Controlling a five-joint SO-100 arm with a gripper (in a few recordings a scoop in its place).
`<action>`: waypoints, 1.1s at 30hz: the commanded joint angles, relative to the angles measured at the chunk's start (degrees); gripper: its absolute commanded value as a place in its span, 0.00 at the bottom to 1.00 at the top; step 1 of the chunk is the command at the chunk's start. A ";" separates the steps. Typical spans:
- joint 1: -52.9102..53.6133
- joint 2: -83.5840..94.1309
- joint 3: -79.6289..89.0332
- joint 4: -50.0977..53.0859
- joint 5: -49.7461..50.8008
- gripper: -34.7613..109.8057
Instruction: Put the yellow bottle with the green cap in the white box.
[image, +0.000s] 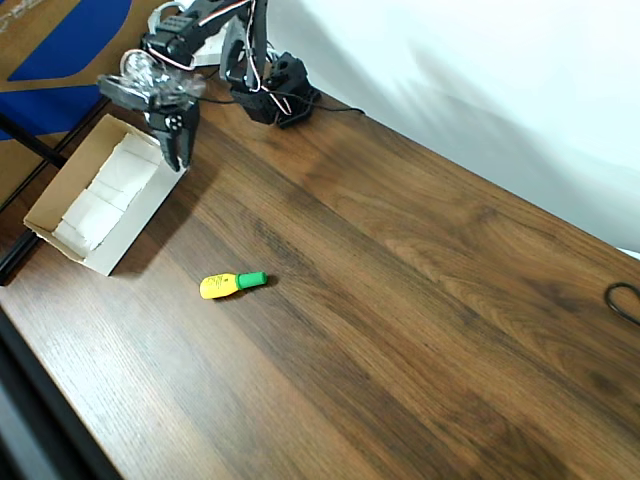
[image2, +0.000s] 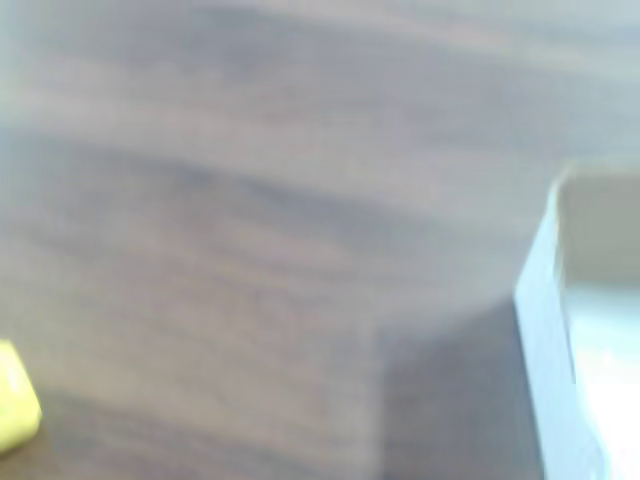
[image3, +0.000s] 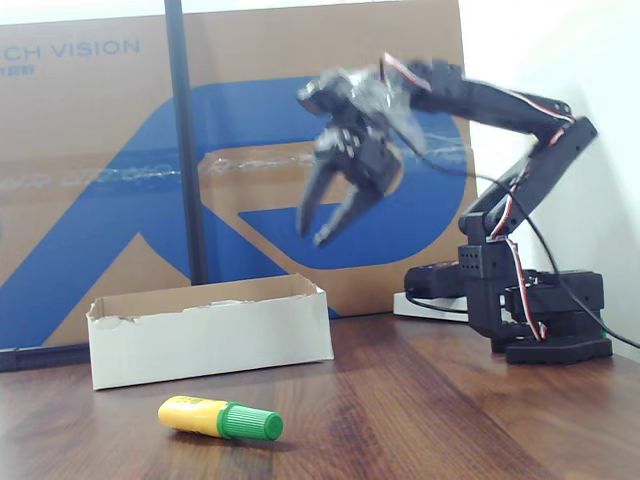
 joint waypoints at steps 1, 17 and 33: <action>-4.13 -3.87 -8.61 3.34 -0.09 0.29; -17.23 -24.43 -14.59 -5.54 0.79 0.28; -16.61 -33.13 -12.04 -14.24 -5.89 0.35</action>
